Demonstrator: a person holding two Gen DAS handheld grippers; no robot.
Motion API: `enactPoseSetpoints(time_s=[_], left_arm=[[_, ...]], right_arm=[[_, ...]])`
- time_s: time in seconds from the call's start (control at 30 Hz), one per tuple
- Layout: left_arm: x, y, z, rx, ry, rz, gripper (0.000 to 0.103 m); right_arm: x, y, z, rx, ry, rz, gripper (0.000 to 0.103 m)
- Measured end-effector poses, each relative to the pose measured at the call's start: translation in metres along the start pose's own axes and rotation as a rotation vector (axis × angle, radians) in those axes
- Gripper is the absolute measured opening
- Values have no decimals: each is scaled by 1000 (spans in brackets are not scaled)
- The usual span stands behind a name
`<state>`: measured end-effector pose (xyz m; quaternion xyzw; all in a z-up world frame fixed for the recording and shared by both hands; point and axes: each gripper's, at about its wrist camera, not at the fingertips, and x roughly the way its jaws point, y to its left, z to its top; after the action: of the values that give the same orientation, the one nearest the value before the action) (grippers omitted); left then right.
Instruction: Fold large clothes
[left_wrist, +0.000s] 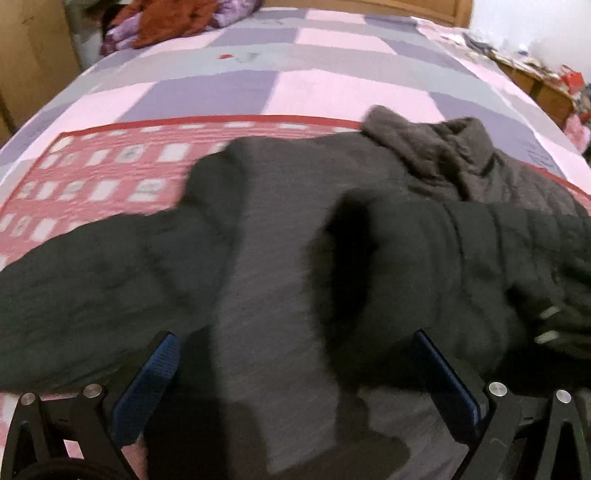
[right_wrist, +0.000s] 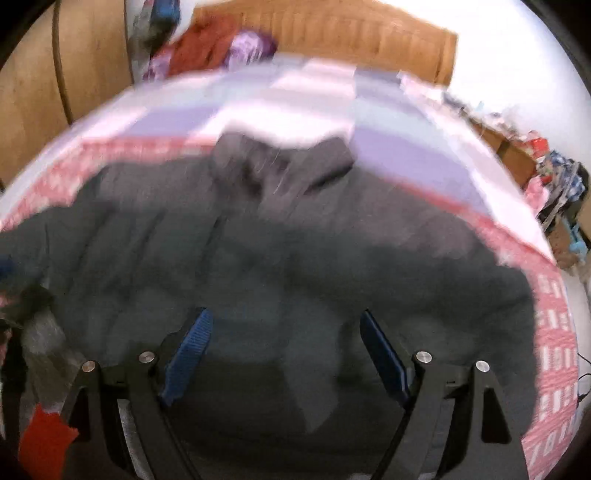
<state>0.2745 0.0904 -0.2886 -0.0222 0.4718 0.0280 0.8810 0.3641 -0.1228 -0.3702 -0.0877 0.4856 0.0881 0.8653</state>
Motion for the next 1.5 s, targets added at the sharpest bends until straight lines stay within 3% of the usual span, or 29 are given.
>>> enactPoseSetpoints(time_s=[0.03, 0.17, 0.2, 0.27, 0.4, 0.57, 0.7, 0.8, 1.03, 1.1, 1.13, 1.2, 1.27, 1.3, 1.37, 1.5], left_arm=[[-3, 14, -3, -21, 4, 9, 103], [-11, 80, -22, -136, 20, 69, 103], [-12, 100, -27, -163, 24, 95, 103], [-13, 138, -39, -226, 38, 145, 103], [-16, 221, -60, -397, 61, 241, 103], [-20, 320, -83, -607, 55, 371, 103], [-15, 388, -98, -770, 48, 411, 103], [-4, 416, -101, -841, 59, 388, 103], [37, 442, -97, -895, 127, 327, 103], [44, 448, -93, -921, 120, 341, 102], [44, 450, -90, -923, 111, 336, 97], [46, 452, -77, -897, 82, 272, 72], [41, 453, -66, -880, 66, 223, 22], [34, 453, -63, -880, 35, 185, 17], [19, 448, -51, -847, -18, 184, 10], [-16, 414, -7, -674, -131, 192, 9]], right_arm=[[20, 6, -7, -5, 71, -9, 85], [-4, 12, -3, 50, 2, -61, 84], [-20, 19, -3, 34, -65, -48, 84], [-34, 32, -6, -14, -109, -26, 85], [-8, 59, -17, -110, 32, -70, 86], [-5, 61, -21, -69, 16, -78, 86], [-9, 63, -31, -65, 21, -78, 86], [2, 55, -22, -64, 22, -87, 86], [15, 57, -12, -58, 27, -116, 86], [15, 58, -12, -59, 28, -119, 86], [14, 58, -13, -60, 27, -121, 86], [14, 58, -14, -59, 25, -123, 86], [13, 59, -14, -59, 23, -127, 86], [13, 59, -15, -58, 22, -128, 86], [13, 59, -15, -54, 19, -132, 86], [13, 62, -15, -65, 22, -143, 86]])
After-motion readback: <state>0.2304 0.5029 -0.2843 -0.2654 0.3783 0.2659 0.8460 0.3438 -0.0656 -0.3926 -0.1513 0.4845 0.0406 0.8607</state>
